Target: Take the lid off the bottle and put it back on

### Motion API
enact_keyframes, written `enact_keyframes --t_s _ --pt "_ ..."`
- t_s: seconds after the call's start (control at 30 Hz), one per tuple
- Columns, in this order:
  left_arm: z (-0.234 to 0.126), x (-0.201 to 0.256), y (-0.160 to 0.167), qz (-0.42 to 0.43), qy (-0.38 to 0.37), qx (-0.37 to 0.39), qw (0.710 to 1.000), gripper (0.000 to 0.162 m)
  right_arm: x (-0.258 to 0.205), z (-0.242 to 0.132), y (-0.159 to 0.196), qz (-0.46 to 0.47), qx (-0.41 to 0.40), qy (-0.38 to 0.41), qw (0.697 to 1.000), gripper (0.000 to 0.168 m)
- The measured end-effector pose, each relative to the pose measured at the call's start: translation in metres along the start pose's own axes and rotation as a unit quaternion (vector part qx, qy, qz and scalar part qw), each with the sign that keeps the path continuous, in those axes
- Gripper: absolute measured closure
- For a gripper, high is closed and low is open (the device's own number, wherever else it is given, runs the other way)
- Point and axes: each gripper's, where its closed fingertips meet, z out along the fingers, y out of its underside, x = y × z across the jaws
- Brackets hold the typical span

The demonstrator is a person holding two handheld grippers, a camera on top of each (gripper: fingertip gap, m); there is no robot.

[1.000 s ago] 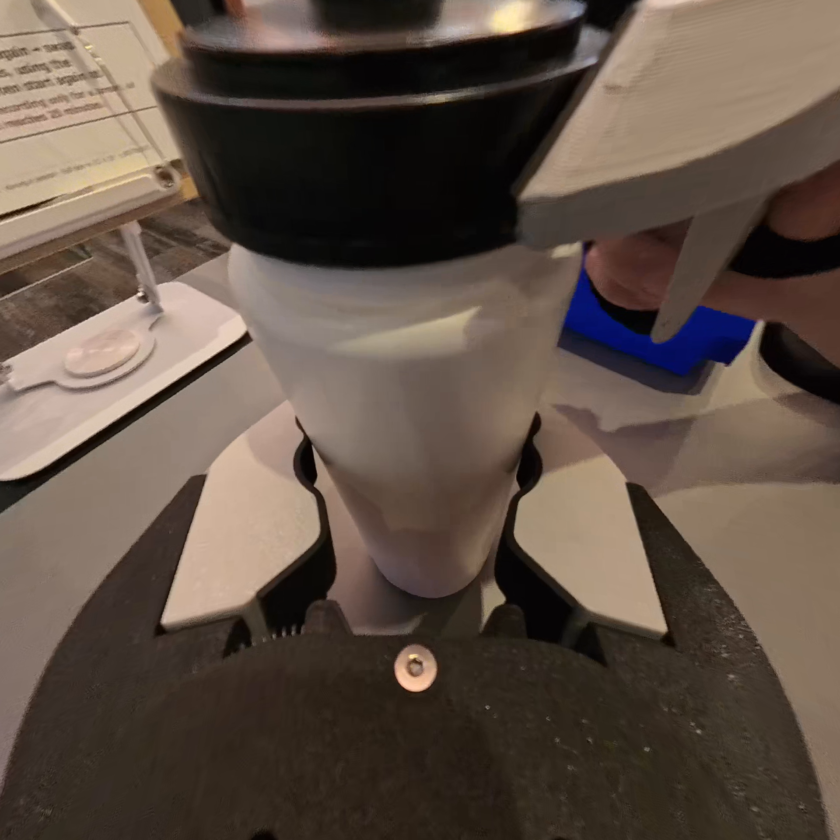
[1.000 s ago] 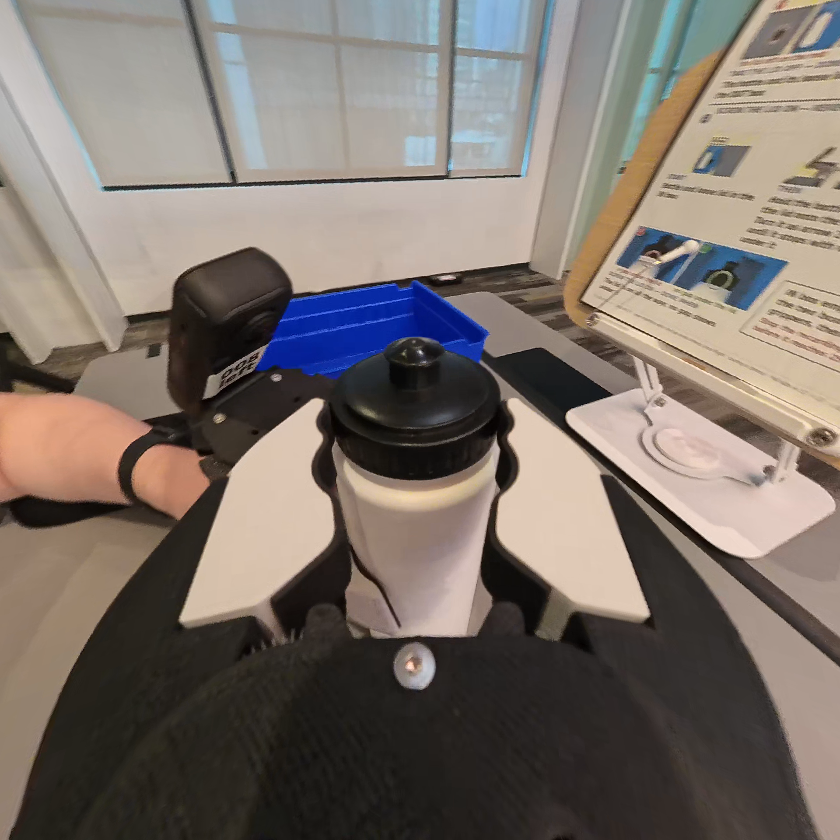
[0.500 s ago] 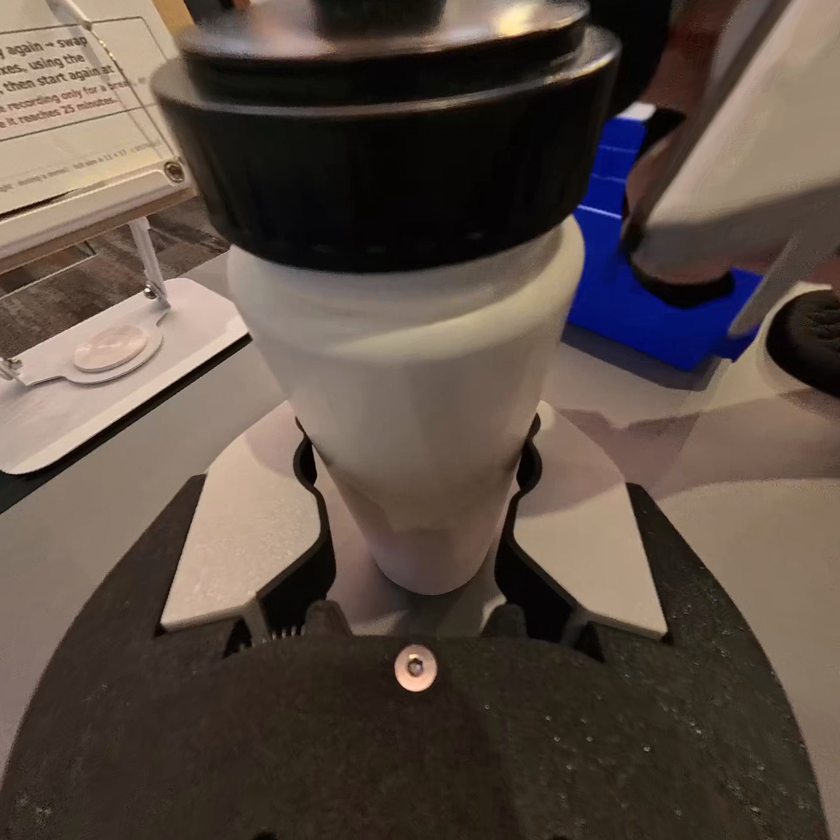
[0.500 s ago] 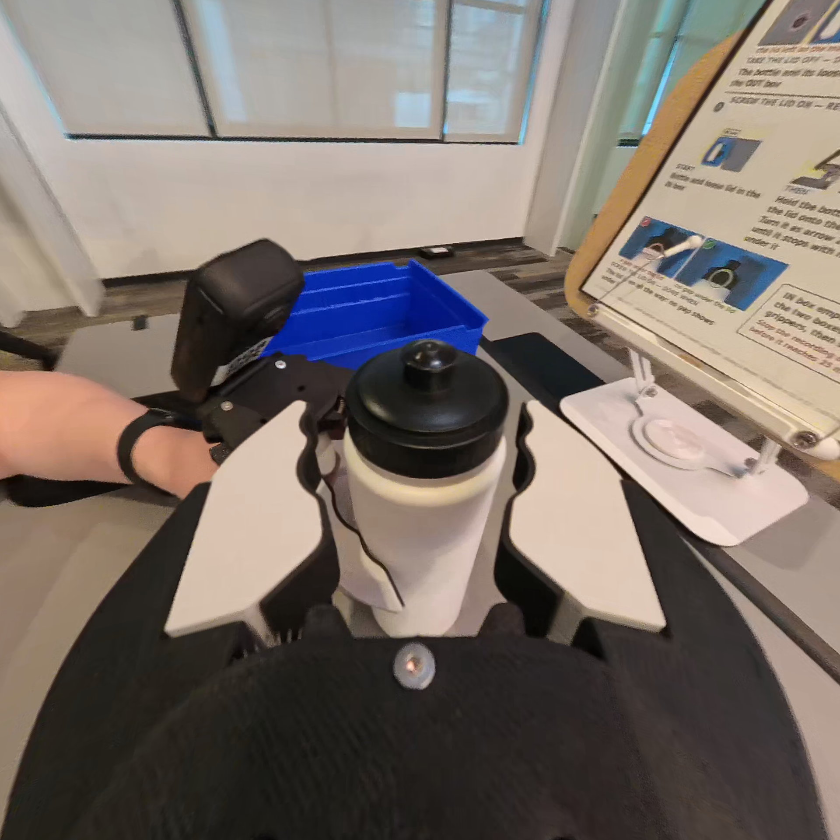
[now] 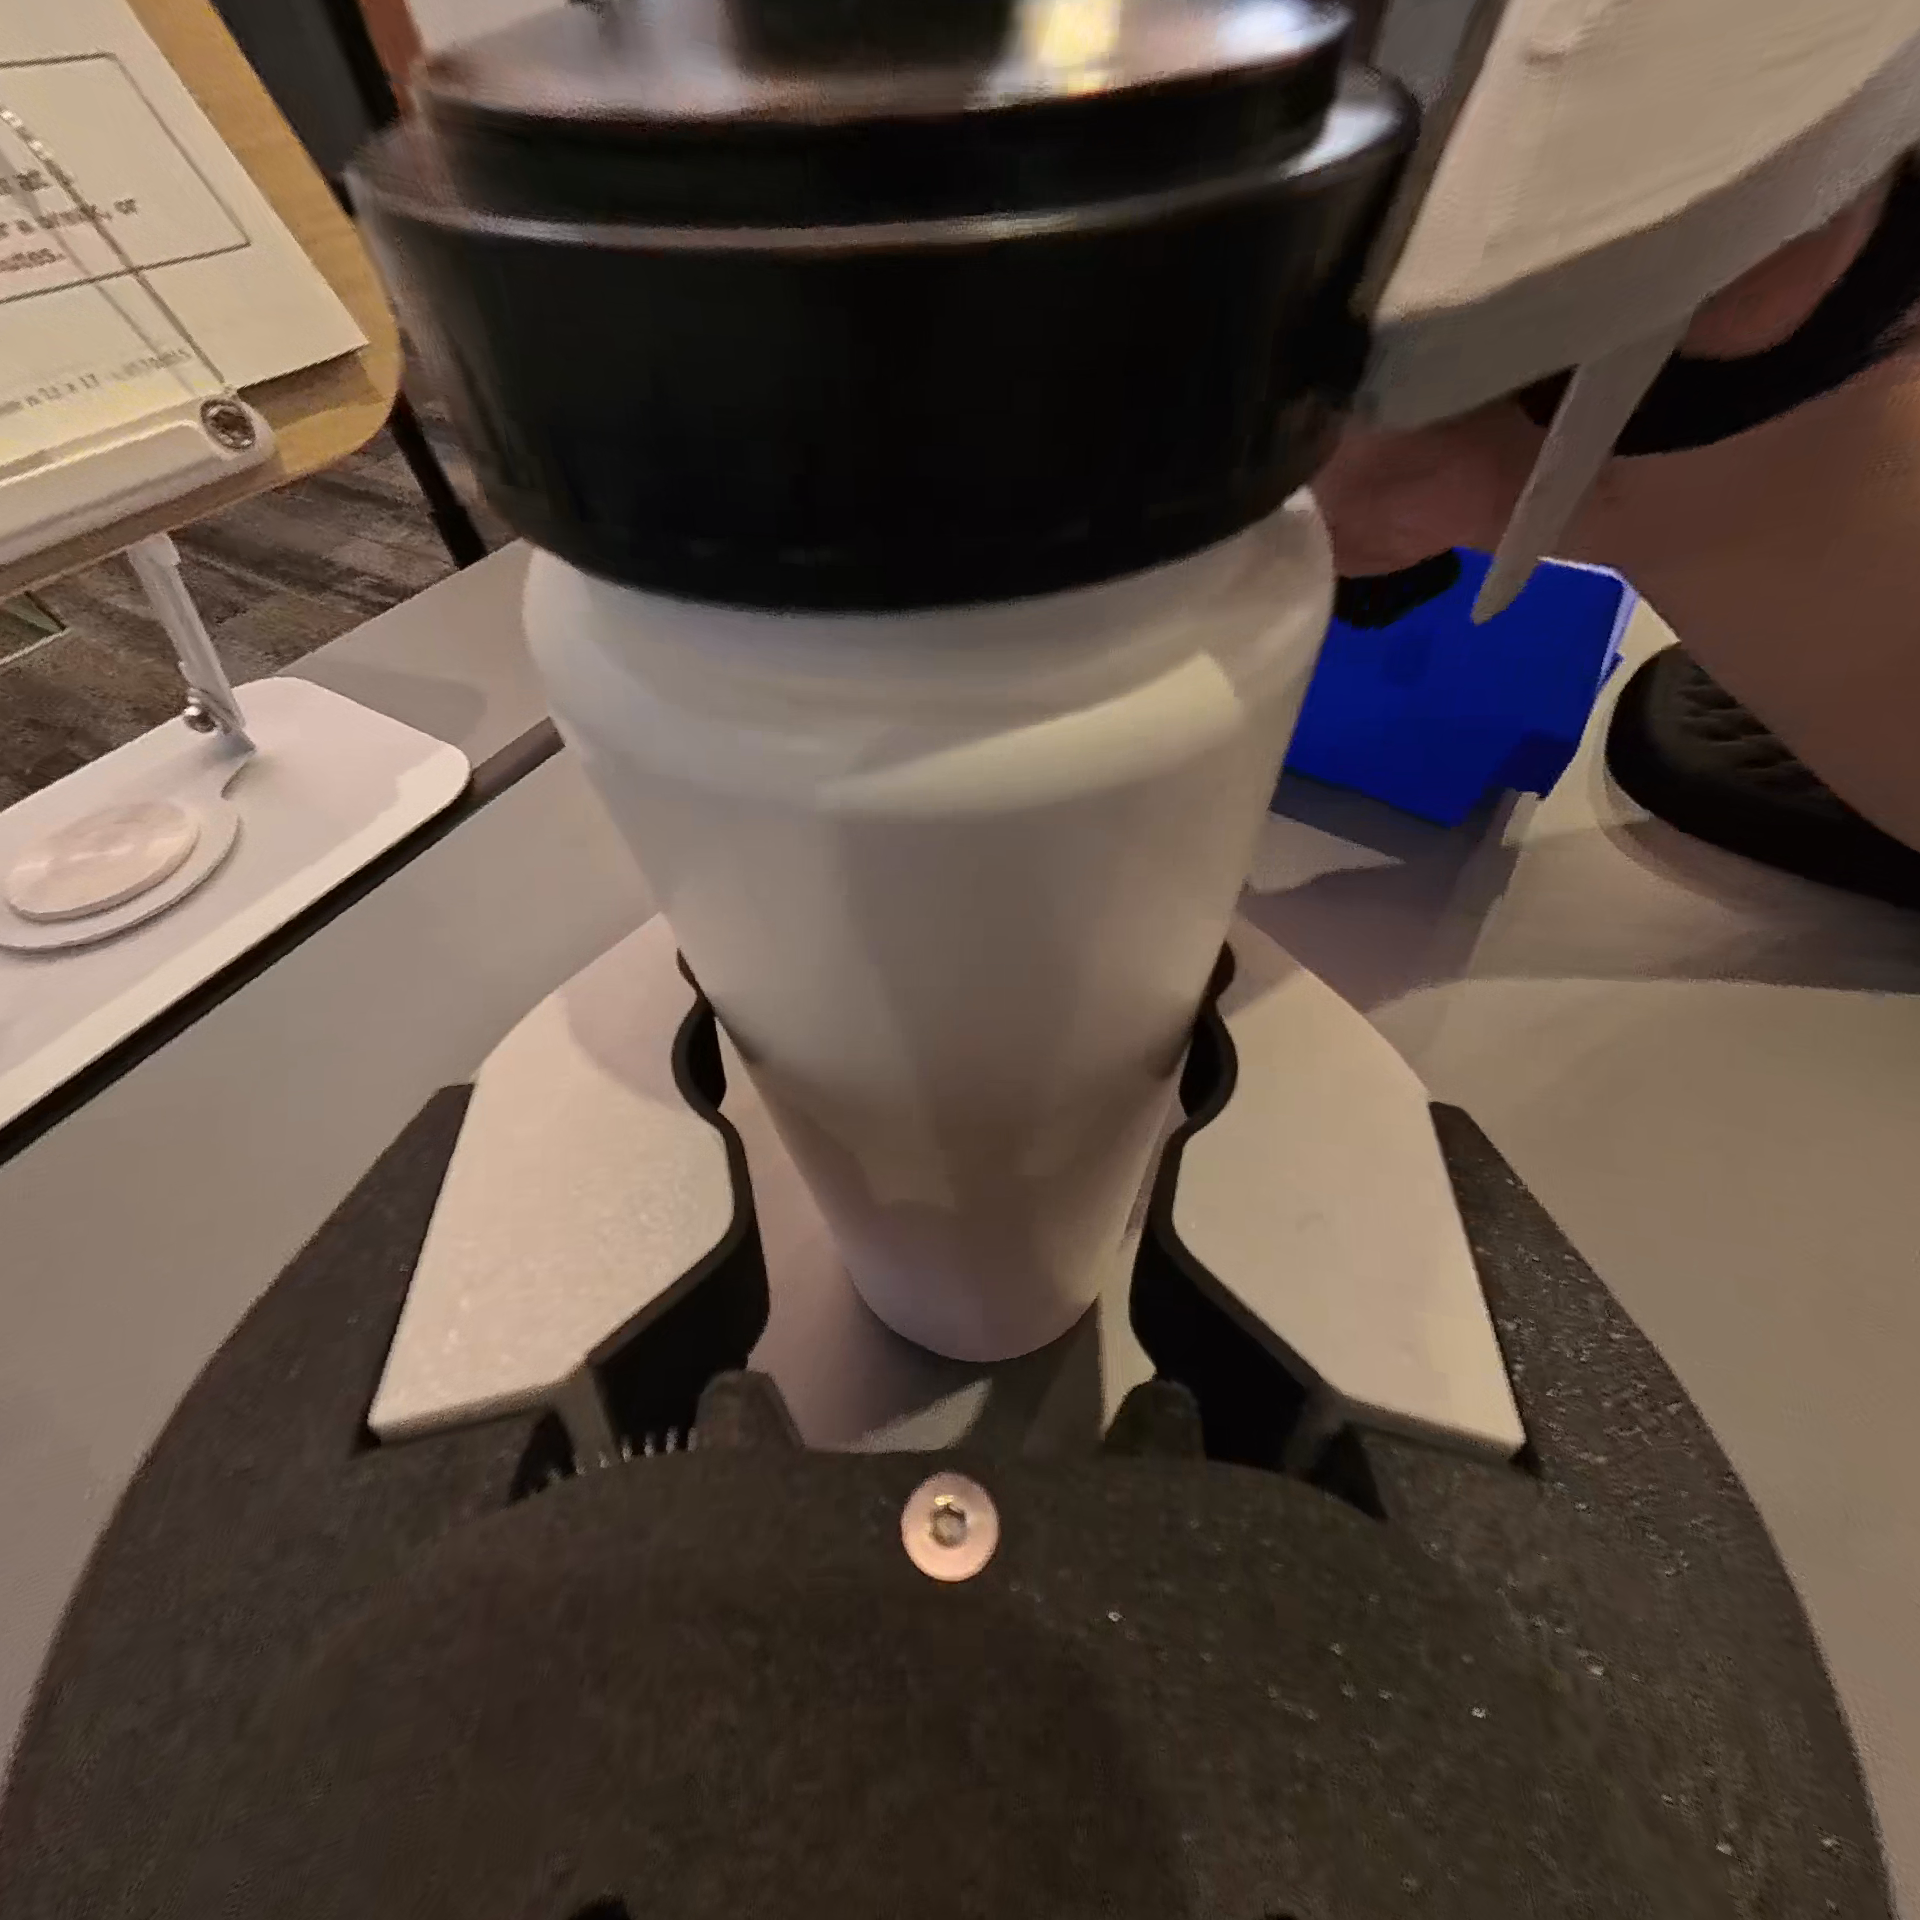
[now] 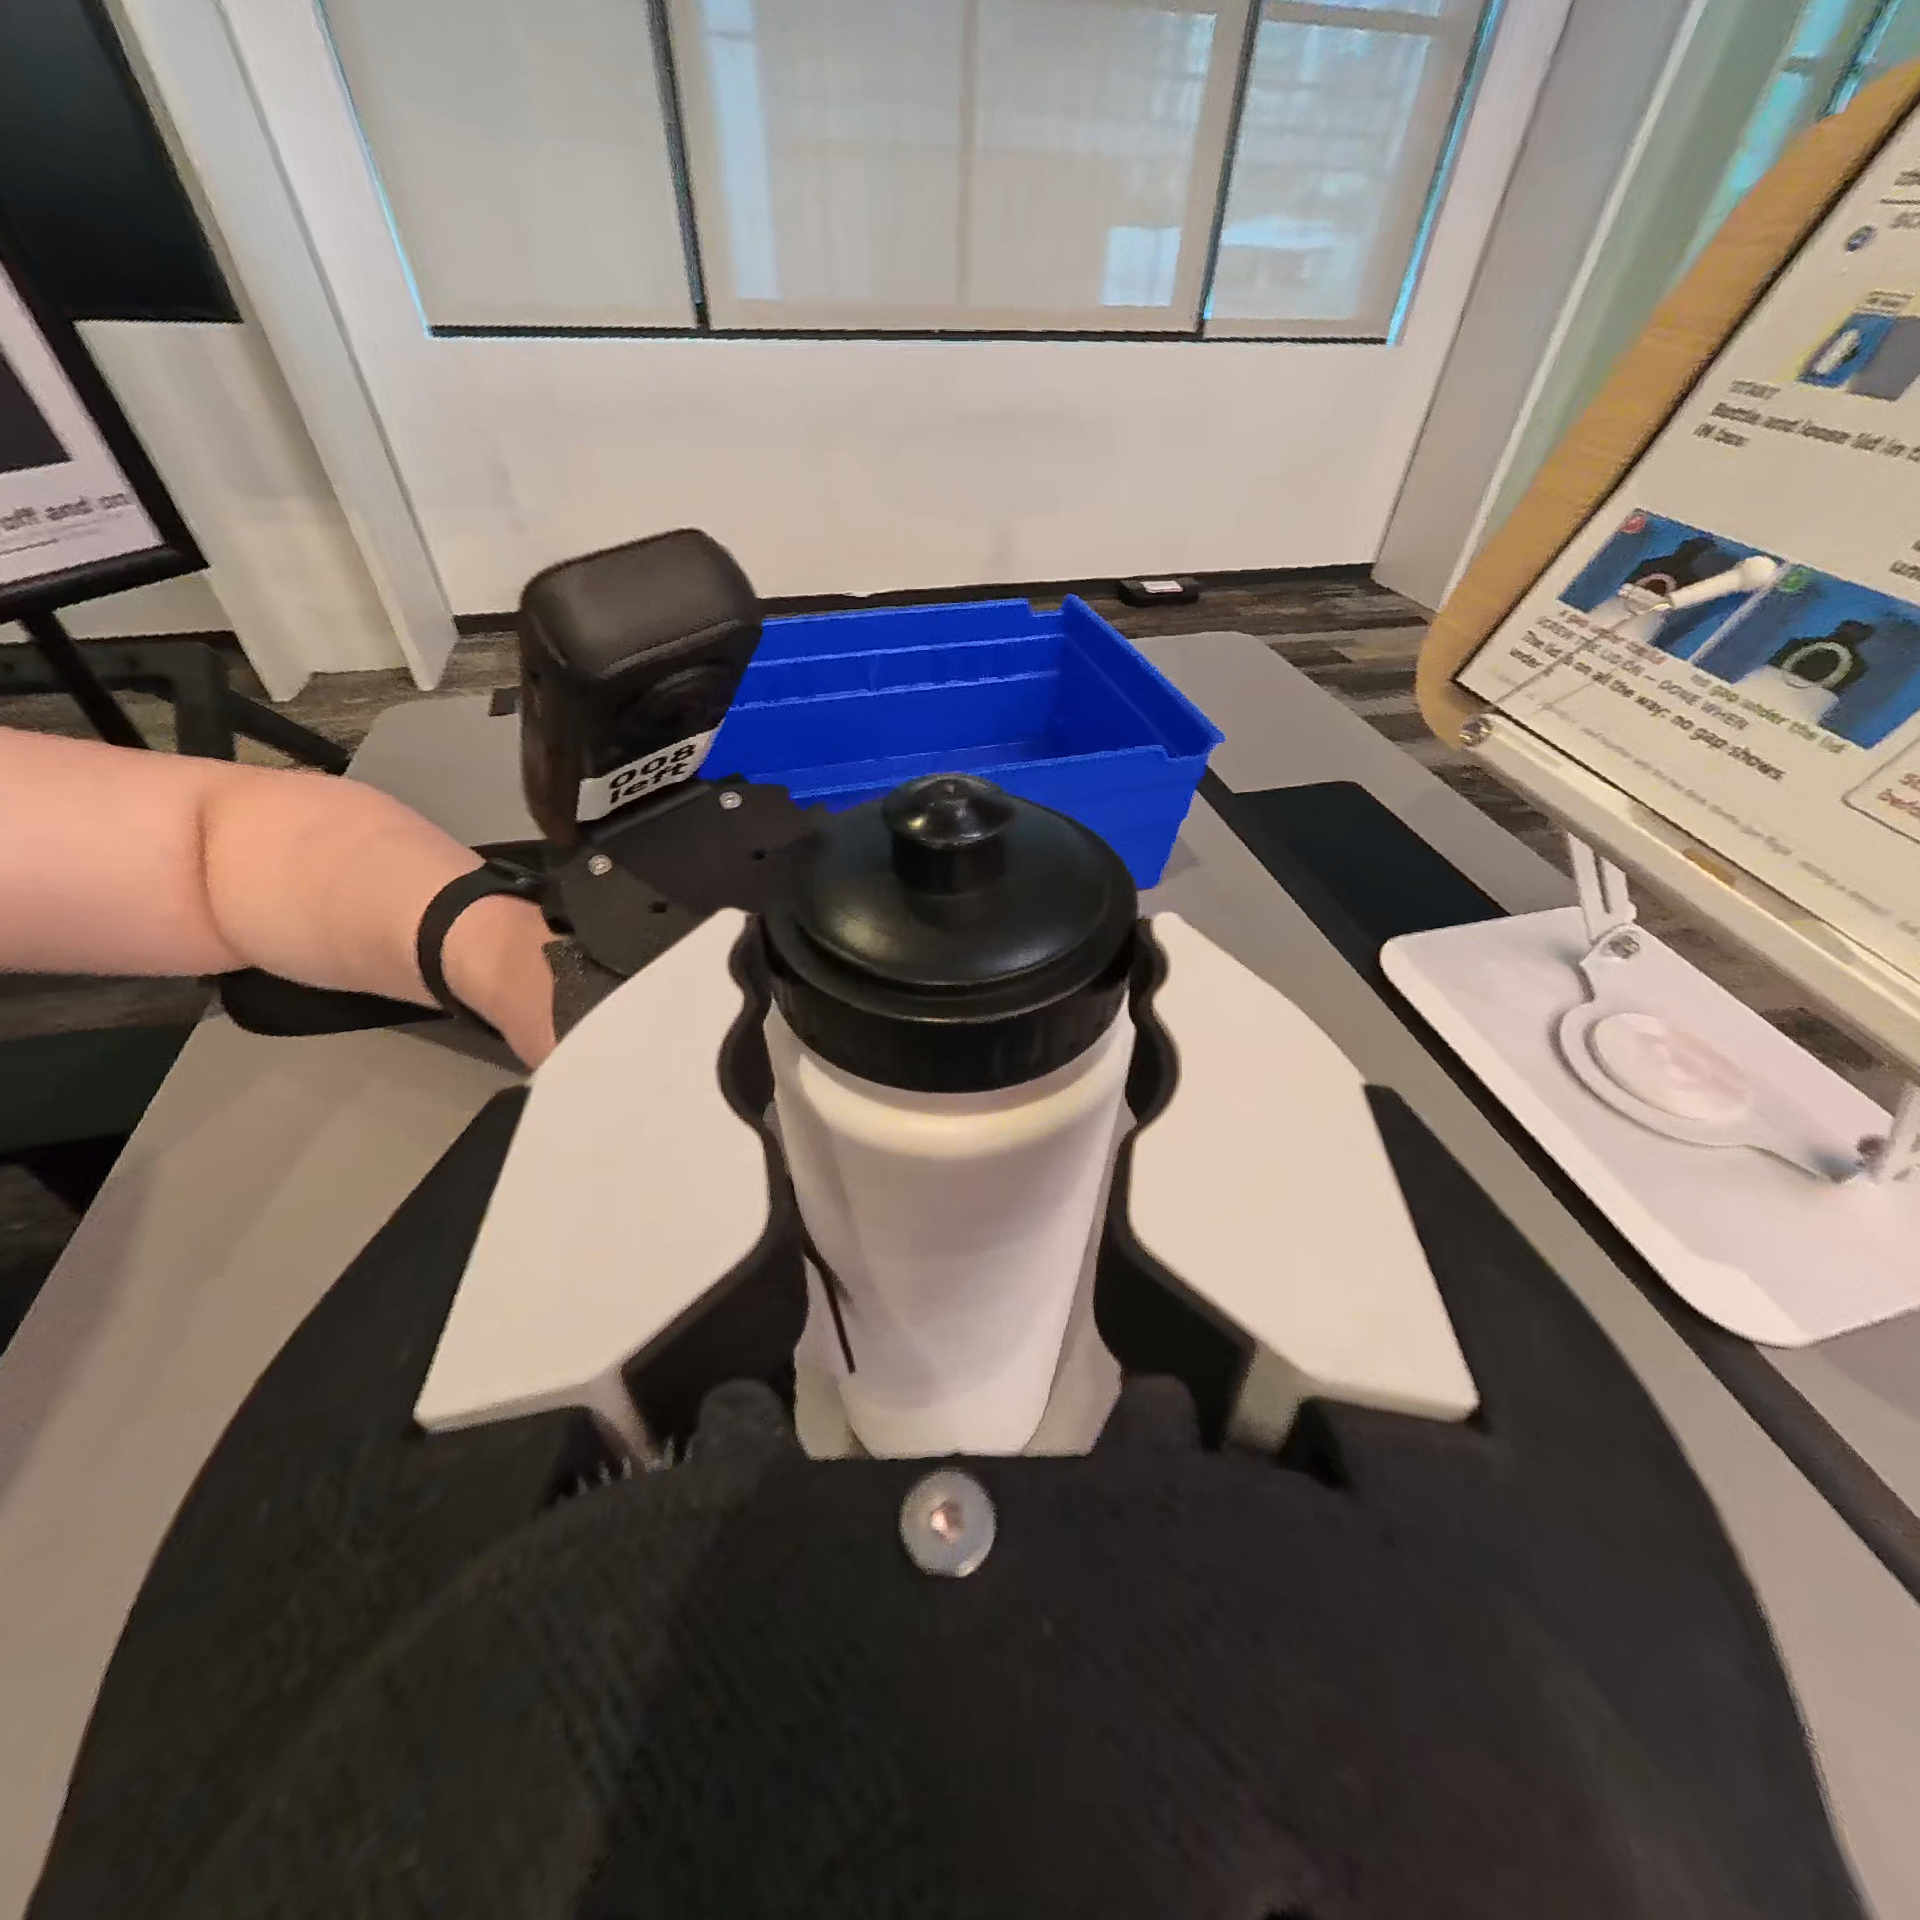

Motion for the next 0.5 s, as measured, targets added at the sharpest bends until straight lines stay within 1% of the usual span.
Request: enact_keyframes --t_s 0.17,0.33,0.4,0.5 --pt "-0.003 -0.017 0.003 -0.021 -0.064 -0.014 0.998 0.074 0.008 0.01 -0.001 0.025 0.008 0.094 0.995 0.1" --pt "-0.003 -0.023 0.004 -0.033 -0.105 -0.025 0.994 0.074 0.012 0.012 -0.001 0.034 0.022 0.208 0.977 0.1" --pt "-0.003 -0.023 0.004 -0.031 -0.105 -0.025 0.994 0.074 0.012 0.012 -0.001 0.034 0.02 0.216 0.976 0.1" --pt "-0.003 -0.022 0.004 -0.027 -0.092 -0.021 0.995 0.074 0.011 0.012 -0.002 0.028 0.009 0.177 0.984 0.1"
